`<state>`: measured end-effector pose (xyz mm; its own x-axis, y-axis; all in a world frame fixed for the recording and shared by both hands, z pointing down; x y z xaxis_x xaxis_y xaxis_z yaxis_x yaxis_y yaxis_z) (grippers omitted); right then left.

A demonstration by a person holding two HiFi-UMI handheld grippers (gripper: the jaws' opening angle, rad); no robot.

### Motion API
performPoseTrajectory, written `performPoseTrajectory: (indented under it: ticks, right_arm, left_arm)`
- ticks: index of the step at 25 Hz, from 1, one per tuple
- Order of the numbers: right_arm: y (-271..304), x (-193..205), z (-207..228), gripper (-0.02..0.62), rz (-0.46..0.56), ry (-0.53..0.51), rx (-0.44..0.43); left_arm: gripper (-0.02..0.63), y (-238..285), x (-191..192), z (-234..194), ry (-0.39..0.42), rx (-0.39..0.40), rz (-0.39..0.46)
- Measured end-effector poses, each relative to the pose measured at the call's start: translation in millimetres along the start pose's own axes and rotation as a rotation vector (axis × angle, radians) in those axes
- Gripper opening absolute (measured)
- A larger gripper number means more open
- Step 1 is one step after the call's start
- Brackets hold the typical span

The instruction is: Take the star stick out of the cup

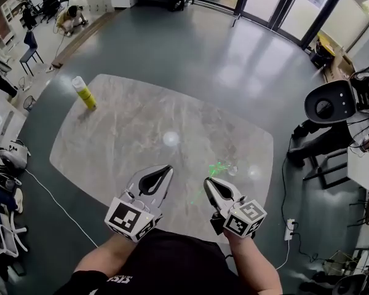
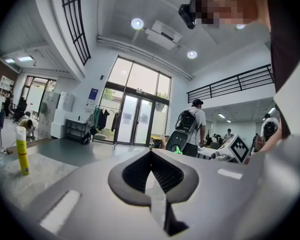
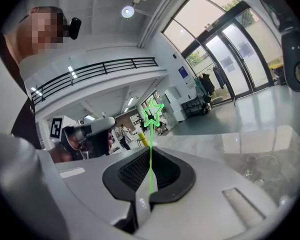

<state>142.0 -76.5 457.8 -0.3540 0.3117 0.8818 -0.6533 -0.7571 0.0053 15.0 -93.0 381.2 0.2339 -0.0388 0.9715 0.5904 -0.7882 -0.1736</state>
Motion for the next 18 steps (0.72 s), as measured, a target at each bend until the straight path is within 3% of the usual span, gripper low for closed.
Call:
performPoseTrajectory:
  ticks: [8, 18]
  right_arm:
    - [5.5, 69.9, 33.7, 0.025, -0.185, 0.023, 0.033]
    - [9.4, 128.3, 68.0, 0.026, -0.33, 0.057, 0.066]
  left_arm:
    - [0.0, -9.8, 12.3, 1.0, -0.001, -0.054, -0.043]
    - [0.0, -14.6, 34.8, -0.2, 0.002, -0.088, -0.087]
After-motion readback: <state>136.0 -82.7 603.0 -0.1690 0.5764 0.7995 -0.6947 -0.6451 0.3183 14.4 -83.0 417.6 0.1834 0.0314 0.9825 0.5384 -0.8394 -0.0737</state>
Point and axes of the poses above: the fingertips, and each gripper's own axes: y forward along the fingers, z to its right, x out of its underside, the point moved 1 cm from there along -y, backward along the fingers, and after that the axes turned 14 degrees about z, right-handed, at the moved point
